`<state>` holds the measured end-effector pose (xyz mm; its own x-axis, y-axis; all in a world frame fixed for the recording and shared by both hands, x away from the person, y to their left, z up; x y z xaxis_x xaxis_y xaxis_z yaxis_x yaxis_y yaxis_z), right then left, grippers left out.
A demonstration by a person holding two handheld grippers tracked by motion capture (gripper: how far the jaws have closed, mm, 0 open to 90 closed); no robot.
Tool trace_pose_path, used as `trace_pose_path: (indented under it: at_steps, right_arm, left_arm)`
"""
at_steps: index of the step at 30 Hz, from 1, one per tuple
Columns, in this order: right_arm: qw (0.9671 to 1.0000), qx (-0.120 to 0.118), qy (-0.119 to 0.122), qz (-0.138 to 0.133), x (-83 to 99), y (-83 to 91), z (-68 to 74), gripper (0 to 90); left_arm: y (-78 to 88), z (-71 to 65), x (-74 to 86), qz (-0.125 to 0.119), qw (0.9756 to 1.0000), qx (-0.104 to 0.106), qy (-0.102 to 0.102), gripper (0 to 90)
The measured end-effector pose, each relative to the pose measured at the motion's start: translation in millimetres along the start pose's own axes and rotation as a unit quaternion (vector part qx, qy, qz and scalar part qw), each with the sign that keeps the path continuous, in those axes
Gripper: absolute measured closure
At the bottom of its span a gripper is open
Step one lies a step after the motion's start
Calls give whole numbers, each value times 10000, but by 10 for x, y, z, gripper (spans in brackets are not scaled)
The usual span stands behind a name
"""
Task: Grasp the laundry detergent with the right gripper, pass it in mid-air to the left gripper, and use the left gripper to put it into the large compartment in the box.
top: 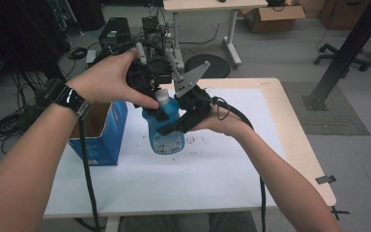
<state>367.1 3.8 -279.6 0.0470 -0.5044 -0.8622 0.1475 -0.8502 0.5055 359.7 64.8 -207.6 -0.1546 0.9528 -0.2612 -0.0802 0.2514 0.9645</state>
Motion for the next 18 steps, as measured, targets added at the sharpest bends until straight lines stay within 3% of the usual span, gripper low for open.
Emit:
trace_pose_path:
  at_steps: [1,5,9,10,11,12,13,14,15,16,17,18]
  right_arm:
    - [10000,-4,-49,-55,-5,6,2,243]
    - [9997,147,-155,80,58,55,-36,142]
    - [9979,354,-307,443,224,139,-113,116]
    - [9979,354,-307,443,224,139,-113,116]
    - [9951,515,-370,756,347,200,-154,117]
    - [9935,593,-395,889,390,221,-164,115]
    - [9935,593,-395,889,390,221,-164,115]
    - [9869,821,-430,1321,531,288,-194,106]
    - [9850,845,-442,1437,571,308,-199,108]
    - [9850,845,-442,1437,571,308,-199,108]
    - [9786,988,-425,1754,671,372,-211,109]
    - [9750,1046,-412,1917,723,407,-214,109]
  left_arm:
    - [1,2,5,15,10000,-19,26,381]
    - [47,62,60,130,9994,-160,261,381]
    - [134,132,131,233,9974,-274,617,381]
    - [134,132,131,233,9974,-274,617,381]
    - [179,168,163,253,9958,-347,808,381]
    - [215,193,185,278,9938,-414,990,381]
    - [215,193,185,278,9938,-414,990,381]
    - [277,244,220,289,9905,-542,1228,381]
    - [311,271,239,298,9885,-609,1353,382]
    - [311,271,239,298,9885,-609,1353,381]
    - [385,333,275,265,9828,-755,1664,382]
    - [418,361,296,241,9793,-826,1832,382]
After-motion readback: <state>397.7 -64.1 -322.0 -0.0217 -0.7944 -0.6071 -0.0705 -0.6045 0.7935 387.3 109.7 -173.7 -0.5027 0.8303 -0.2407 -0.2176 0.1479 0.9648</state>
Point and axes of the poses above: each handheld gripper's, and its own axes: y roughly backward along the jaws, x roughly out of its underside, z roughly to its left, the point moved 7 cm from there along -y, roughly forward along the jaws, and after that the axes turned 1 degree about -z, right-handed, at the moved point
